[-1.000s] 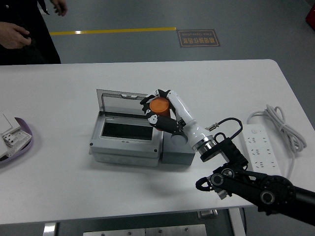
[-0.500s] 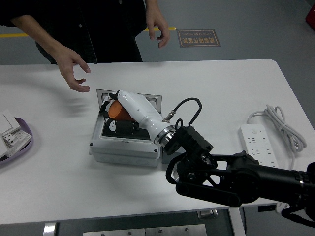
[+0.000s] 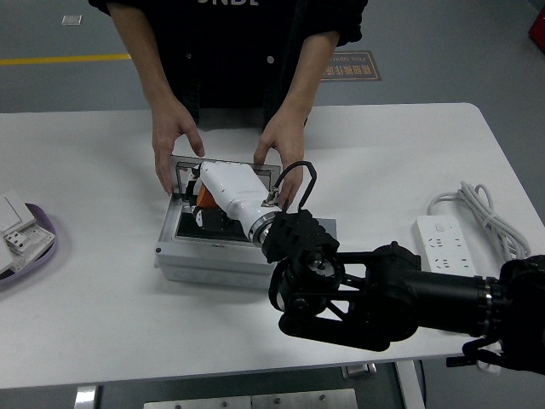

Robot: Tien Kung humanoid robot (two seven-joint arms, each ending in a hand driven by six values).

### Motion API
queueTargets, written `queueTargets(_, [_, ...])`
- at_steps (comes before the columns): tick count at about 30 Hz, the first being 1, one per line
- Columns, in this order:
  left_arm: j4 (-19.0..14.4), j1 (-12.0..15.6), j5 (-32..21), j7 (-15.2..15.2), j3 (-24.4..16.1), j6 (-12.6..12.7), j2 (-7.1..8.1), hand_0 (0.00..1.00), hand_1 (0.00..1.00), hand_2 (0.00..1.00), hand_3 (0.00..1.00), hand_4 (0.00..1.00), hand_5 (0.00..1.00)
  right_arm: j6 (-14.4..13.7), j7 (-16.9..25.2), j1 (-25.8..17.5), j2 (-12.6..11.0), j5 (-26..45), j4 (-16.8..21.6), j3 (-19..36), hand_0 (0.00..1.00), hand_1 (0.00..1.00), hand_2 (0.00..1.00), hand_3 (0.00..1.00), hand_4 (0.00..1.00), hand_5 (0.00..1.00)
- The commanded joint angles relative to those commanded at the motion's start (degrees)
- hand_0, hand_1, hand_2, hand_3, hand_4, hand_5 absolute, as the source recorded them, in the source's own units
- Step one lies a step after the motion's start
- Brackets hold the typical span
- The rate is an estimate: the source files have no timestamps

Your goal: Pick up the cylinder from the cube,place it in the box,flap close box

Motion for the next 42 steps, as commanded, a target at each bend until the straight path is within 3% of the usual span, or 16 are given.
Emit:
queueTargets(1, [0.0,0.0,0.09,0.04,-0.08,-0.02,0.01,0.52,0.562,0.566,0.592,0.716,0.256,-0.13,0.0,-0.05,0.15,0.51,-0.25,-0.18,0.098,0.301,0.49,0.384,0.002,0.002])
queueTargets(6, [0.02,-0.04,0.3,0.11,-0.26,-0.04,0.11,0.52,0.562,0.566,0.592,0.716,0.256,-0.91,0.0,-0.22,0.57,2.08,-0.73,-1.26,0.098,0.301,0.49,0.384,0.002,0.002])
queueTargets(7, [0.02,-0.05,0.28,0.09,-0.25,-0.03,0.12,0.52,0.562,0.566,0.591,0.715,0.256,-1.03,0.0,-0.23,0.62,2.3,-0.79,-1.45,0.421,0.468,0.542,0.412,0.057,0.002])
queueTargets(12, [0.03,-0.11,0.35,0.08,-0.26,-0.09,0.12,0.52,0.562,0.566,0.591,0.715,0.256,-1.27,0.0,-0.23,1.01,3.41,-1.78,-2.6,0.421,0.468,0.542,0.412,0.057,0.002])
queueTargets(13, [0.05,-0.11,0.46,0.1,-0.34,-0.11,0.11,0.52,0.562,0.566,0.591,0.714,0.255,-1.26,0.0,-0.24,1.19,3.56,-2.14,-2.84,0.644,0.544,0.575,0.438,0.043,0.002])
queueTargets(18, [0.15,-0.26,1.4,0.26,-0.93,-0.31,0.17,0.52,0.562,0.566,0.591,0.714,0.255,-1.16,0.0,-0.12,1.31,3.55,-4.13,-4.19,0.644,0.544,0.575,0.438,0.043,0.002])
queueTargets(19, [0.15,-0.28,1.4,0.26,-0.95,-0.3,0.2,0.519,0.561,0.566,0.591,0.714,0.253,-1.08,0.0,-0.09,1.31,3.58,-4.36,-4.34,0.692,0.612,0.638,0.567,0.171,0.002])
queueTargets(24, [0.13,-0.31,1.49,0.36,-1.11,-0.29,0.23,0.519,0.561,0.566,0.591,0.714,0.253,-0.55,0.0,-0.03,1.31,3.85,-4.85,-5.0,0.692,0.612,0.638,0.567,0.171,0.002])
queueTargets(25, [0.12,-0.31,1.53,0.38,-1.14,-0.29,0.22,0.519,0.561,0.565,0.591,0.711,0.249,-0.46,0.0,-0.03,1.31,3.81,-4.83,-5.07,0.7,0.645,0.672,0.651,0.257,0.049])
queueTargets(30, [0.07,-0.33,1.25,0.33,-0.92,-0.23,0.22,0.519,0.561,0.565,0.591,0.711,0.249,0.0,0.0,-0.12,1.31,3.67,-4.74,-5.35,0.7,0.645,0.672,0.651,0.257,0.049])
queueTargets(31, [0.06,-0.34,1.16,0.3,-0.85,-0.22,0.22,0.519,0.561,0.565,0.591,0.712,0.25,0.15,0.0,-0.15,1.31,3.67,-4.73,-5.38,0.716,0.654,0.699,0.668,0.468,0.204])
queueTargets(36, [0.03,-0.38,1.17,0.35,-0.83,-0.25,0.2,0.519,0.561,0.565,0.591,0.712,0.25,0.97,0.0,-0.2,1.31,3.61,-4.54,-5.55,0.716,0.654,0.699,0.668,0.468,0.204])
queueTargets(37, [0.02,-0.4,1.18,0.37,-0.84,-0.27,0.19,0.519,0.561,0.565,0.591,0.712,0.249,1.1,0.0,-0.2,1.31,3.58,-4.51,-5.56,0.727,0.658,0.721,0.667,0.571,0.212])
queueTargets(42, [-0.01,-0.48,1.13,0.36,-0.69,-0.26,0.21,0.519,0.561,0.565,0.591,0.712,0.249,1.8,0.0,-0.23,1.31,3.86,-4.34,-5.59,0.727,0.658,0.721,0.667,0.571,0.212])
